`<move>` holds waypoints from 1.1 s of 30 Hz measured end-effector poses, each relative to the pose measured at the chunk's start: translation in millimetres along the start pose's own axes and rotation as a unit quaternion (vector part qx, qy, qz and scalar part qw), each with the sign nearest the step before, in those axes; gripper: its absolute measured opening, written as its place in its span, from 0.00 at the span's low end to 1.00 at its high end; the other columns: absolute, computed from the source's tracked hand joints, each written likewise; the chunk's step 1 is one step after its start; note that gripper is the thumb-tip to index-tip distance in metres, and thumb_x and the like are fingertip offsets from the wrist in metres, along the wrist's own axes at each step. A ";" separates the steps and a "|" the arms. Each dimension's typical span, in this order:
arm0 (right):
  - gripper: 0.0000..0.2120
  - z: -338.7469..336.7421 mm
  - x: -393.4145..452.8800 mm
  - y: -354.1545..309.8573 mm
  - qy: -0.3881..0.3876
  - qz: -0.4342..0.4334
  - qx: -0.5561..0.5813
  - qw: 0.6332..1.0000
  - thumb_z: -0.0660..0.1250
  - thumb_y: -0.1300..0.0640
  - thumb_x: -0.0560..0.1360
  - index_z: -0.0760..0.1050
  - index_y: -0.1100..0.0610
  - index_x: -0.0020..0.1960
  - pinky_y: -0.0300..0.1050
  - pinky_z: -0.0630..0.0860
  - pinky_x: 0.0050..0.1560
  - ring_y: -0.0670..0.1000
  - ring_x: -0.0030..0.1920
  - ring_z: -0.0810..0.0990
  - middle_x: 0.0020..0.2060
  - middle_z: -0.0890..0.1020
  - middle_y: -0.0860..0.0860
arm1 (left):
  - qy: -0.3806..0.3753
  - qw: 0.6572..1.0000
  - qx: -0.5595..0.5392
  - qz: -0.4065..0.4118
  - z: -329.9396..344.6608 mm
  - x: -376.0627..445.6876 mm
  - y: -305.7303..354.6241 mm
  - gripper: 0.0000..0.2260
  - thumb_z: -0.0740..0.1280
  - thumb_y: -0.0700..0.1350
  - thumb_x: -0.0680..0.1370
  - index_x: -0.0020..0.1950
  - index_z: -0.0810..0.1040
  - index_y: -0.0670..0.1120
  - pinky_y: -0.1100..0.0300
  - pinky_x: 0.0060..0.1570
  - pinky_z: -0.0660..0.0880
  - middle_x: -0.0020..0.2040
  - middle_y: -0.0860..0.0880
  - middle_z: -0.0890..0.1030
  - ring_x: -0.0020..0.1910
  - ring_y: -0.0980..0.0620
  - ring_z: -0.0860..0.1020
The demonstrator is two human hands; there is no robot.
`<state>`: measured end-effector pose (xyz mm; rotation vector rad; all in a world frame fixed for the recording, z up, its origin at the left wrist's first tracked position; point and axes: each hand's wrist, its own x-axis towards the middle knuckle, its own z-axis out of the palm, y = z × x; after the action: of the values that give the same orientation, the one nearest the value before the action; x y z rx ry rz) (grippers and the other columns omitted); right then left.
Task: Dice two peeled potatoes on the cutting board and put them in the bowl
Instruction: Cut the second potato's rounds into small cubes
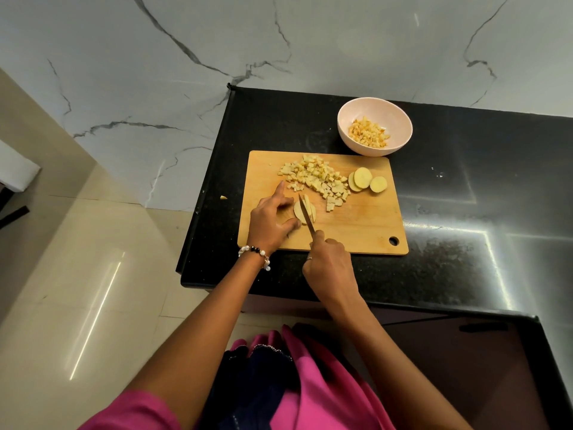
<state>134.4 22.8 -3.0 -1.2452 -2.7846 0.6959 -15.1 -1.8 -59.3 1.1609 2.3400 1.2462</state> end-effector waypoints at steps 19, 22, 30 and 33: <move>0.24 4.5 -30.4 -3.9 -0.055 -0.011 -0.081 0.995 0.52 0.66 0.78 0.55 0.65 0.73 0.50 0.72 0.47 0.62 0.53 0.77 0.57 0.74 0.60 | 0.044 0.998 0.005 -0.046 7.1 -2.0 9.2 0.37 0.76 0.44 0.69 0.74 0.63 0.41 0.69 0.56 0.63 0.50 0.50 0.84 0.60 0.53 0.73; 0.18 -13.4 -32.8 -1.6 -0.074 0.021 -0.037 0.996 0.55 0.64 0.77 0.64 0.64 0.66 0.51 0.72 0.45 0.63 0.52 0.77 0.54 0.76 0.60 | 0.047 0.997 0.004 -0.054 7.7 -1.2 9.4 0.36 0.76 0.45 0.69 0.73 0.65 0.44 0.69 0.56 0.63 0.50 0.52 0.84 0.59 0.54 0.73; 0.08 -30.8 3.0 17.5 -0.002 0.047 0.066 0.997 0.56 0.63 0.76 0.72 0.63 0.51 0.44 0.61 0.33 0.59 0.39 0.73 0.45 0.79 0.61 | -0.110 0.983 0.146 -0.005 3.0 18.0 22.4 0.38 0.73 0.54 0.70 0.76 0.59 0.53 0.53 0.60 0.65 0.67 0.52 0.73 0.65 0.47 0.65; 0.09 -31.1 10.1 25.0 0.023 0.055 0.072 0.996 0.56 0.63 0.77 0.73 0.63 0.52 0.45 0.62 0.36 0.62 0.43 0.76 0.45 0.79 0.61 | -0.157 0.966 0.205 -0.003 3.3 23.4 24.1 0.40 0.71 0.57 0.71 0.77 0.53 0.56 0.53 0.58 0.62 0.70 0.55 0.69 0.68 0.48 0.62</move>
<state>150.9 56.8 13.4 -1.3771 -2.5927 0.8443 -15.7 25.1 -39.0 1.3512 2.4077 0.5283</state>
